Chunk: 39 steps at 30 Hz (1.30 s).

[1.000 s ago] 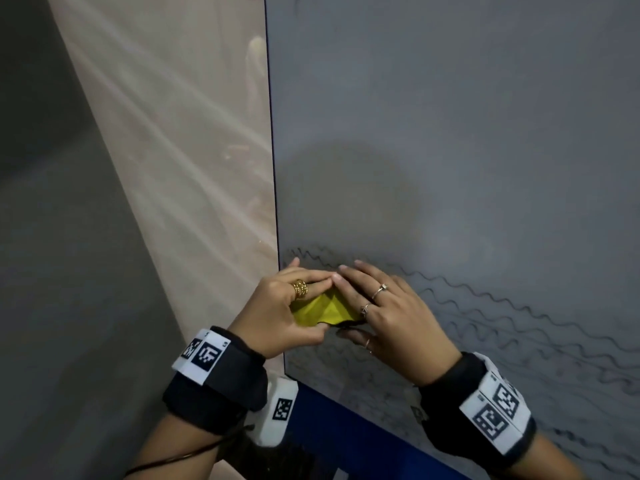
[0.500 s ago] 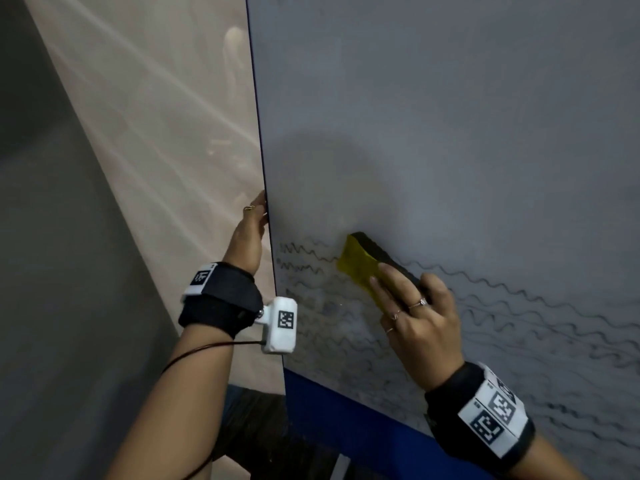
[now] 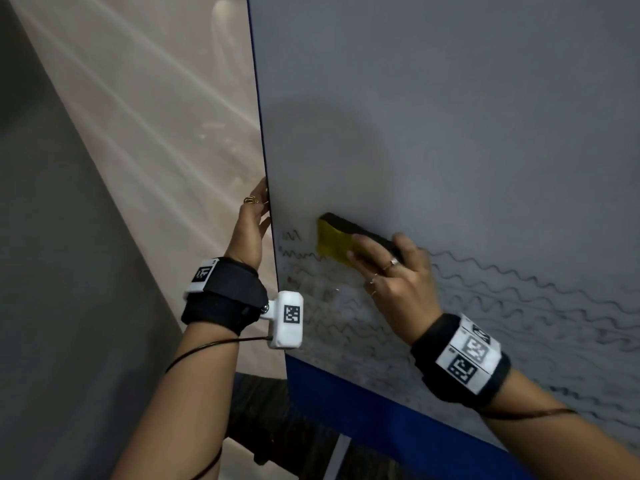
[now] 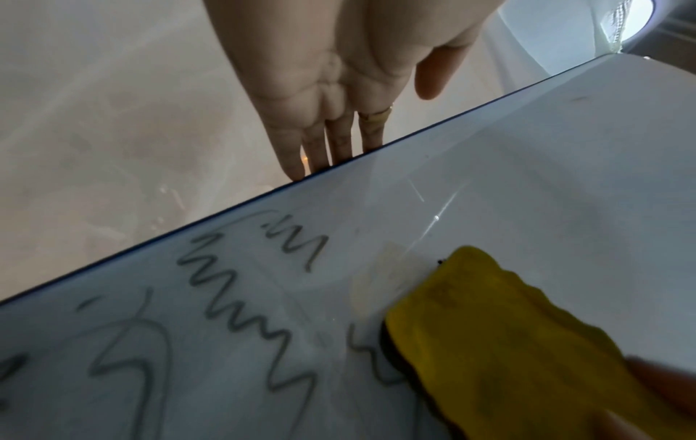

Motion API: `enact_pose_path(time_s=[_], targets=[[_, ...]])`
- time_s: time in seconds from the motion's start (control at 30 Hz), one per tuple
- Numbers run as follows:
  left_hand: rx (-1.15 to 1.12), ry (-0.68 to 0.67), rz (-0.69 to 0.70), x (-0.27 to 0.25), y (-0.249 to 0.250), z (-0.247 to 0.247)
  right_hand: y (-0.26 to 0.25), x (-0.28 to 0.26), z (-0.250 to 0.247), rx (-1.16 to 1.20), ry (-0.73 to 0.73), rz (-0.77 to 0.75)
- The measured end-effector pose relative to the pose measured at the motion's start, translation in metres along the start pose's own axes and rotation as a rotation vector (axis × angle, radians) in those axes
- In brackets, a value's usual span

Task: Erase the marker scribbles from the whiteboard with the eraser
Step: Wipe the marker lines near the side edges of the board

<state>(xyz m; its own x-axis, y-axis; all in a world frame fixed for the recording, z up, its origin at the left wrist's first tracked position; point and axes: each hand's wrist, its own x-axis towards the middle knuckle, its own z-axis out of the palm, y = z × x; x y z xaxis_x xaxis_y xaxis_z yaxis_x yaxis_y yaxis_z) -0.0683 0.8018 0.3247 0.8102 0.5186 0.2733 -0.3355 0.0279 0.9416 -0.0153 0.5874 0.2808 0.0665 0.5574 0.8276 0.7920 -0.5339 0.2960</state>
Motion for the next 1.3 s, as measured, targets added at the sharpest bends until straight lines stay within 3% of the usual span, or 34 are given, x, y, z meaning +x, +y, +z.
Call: enact_pose_path(time_s=[0.1, 0.27, 0.37, 0.5, 0.73, 0.97, 1.07, 1.17, 1.3], targets=[[0.004, 0.000, 0.015, -0.002, -0.001, 0.003, -0.006, 0.015, 0.010, 0.044, 0.001, 0.046], [0.003, -0.007, -0.062, -0.003, 0.008, -0.002, -0.037, 0.024, 0.039, 0.037, -0.213, -0.073], [0.054, -0.084, -0.129, -0.005, 0.009, -0.013, -0.012, 0.001, 0.021, 0.094, -0.096, -0.052], [0.053, -0.108, -0.108, -0.011, 0.005, -0.014, 0.013, 0.000, -0.006, 0.055, 0.050, 0.014], [0.030, -0.024, -0.083, -0.019, 0.006, -0.002, -0.029, 0.023, 0.035, 0.061, 0.022, 0.046], [0.064, -0.078, 0.039, -0.027, 0.011, 0.011, 0.029, 0.006, -0.014, 0.006, 0.053, 0.056], [0.101, -0.022, -0.007, -0.019, -0.001, 0.007, 0.013, 0.020, 0.005, 0.058, 0.057, 0.126], [0.149, -0.017, -0.051, -0.013, -0.006, -0.001, -0.015, 0.011, 0.022, 0.039, 0.051, 0.059], [0.149, -0.021, -0.091, -0.010, -0.002, -0.002, -0.003, -0.022, 0.007, -0.021, 0.015, -0.011]])
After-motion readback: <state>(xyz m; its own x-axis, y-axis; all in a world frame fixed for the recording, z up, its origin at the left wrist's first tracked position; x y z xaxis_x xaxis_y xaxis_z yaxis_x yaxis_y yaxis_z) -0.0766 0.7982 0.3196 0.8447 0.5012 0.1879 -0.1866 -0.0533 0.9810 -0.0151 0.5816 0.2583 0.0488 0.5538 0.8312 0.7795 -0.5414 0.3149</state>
